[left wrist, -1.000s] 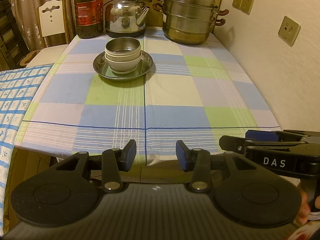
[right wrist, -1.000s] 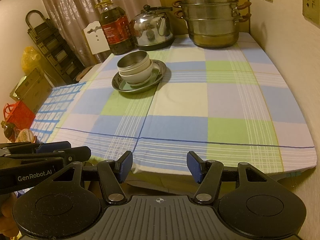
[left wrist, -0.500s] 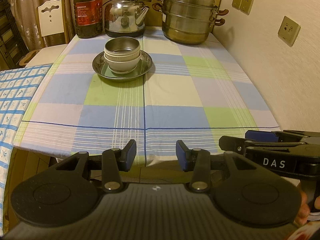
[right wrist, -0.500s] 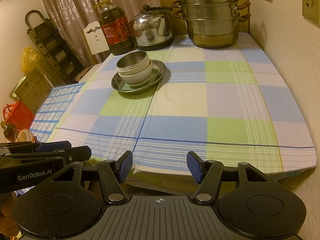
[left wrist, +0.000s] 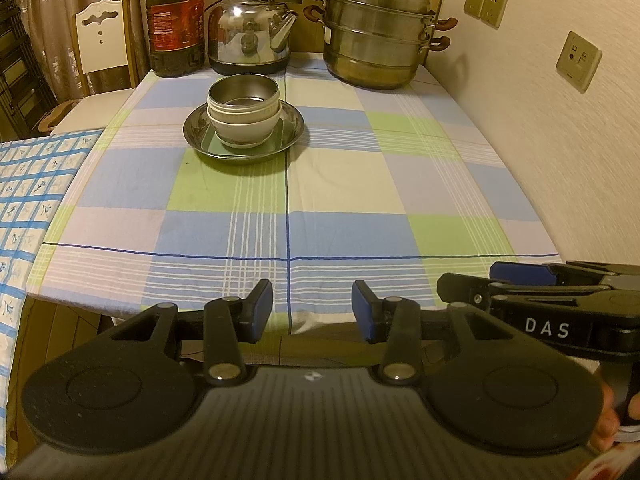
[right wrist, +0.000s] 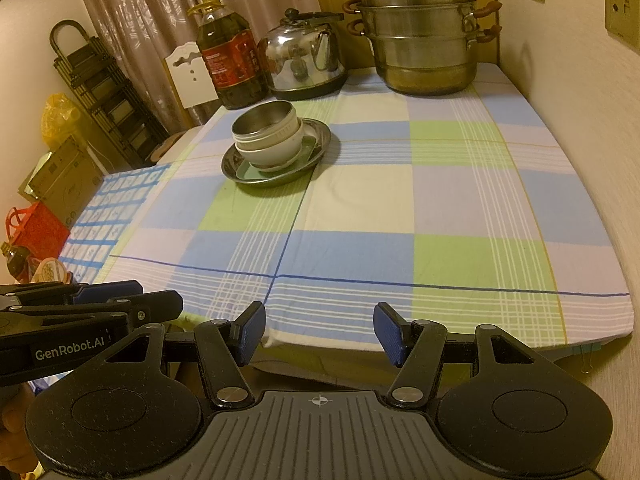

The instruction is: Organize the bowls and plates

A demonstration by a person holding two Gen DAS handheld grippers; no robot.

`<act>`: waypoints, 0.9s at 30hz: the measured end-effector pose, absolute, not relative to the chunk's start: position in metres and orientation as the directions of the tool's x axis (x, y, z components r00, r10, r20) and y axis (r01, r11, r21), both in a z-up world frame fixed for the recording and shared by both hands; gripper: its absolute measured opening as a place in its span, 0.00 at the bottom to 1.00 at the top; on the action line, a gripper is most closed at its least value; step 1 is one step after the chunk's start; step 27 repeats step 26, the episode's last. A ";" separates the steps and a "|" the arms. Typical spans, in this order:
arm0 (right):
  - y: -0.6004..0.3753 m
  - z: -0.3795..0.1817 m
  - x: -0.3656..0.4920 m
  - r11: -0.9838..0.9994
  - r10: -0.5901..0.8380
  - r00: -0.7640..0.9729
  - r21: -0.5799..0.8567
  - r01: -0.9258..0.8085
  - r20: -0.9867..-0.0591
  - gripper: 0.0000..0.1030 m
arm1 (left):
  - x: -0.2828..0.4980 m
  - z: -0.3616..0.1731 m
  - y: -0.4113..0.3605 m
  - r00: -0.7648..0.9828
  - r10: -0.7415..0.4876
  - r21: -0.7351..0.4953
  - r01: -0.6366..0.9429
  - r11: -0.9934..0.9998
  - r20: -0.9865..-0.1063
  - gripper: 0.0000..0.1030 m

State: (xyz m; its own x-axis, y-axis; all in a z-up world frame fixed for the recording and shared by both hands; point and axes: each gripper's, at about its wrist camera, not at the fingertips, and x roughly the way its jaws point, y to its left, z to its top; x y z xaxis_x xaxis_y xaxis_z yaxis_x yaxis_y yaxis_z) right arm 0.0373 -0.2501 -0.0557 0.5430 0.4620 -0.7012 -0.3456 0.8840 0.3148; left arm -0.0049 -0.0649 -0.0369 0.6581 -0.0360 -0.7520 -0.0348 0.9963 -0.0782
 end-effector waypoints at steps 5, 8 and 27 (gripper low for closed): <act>-0.250 -0.056 0.037 0.884 0.462 0.543 0.315 -0.345 -0.701 0.58 | -0.005 -0.037 -0.065 0.658 -0.035 -0.077 -0.035 0.996 -0.752 0.39; -0.250 -0.056 0.037 0.884 0.462 0.543 0.315 -0.345 -0.701 0.58 | -0.004 -0.037 -0.065 0.658 -0.035 -0.077 -0.035 0.996 -0.752 0.39; -0.250 -0.055 0.037 0.884 0.462 0.543 0.315 -0.345 -0.701 0.58 | 0.000 -0.037 -0.069 0.669 -0.025 -0.063 -0.032 0.997 -0.743 0.39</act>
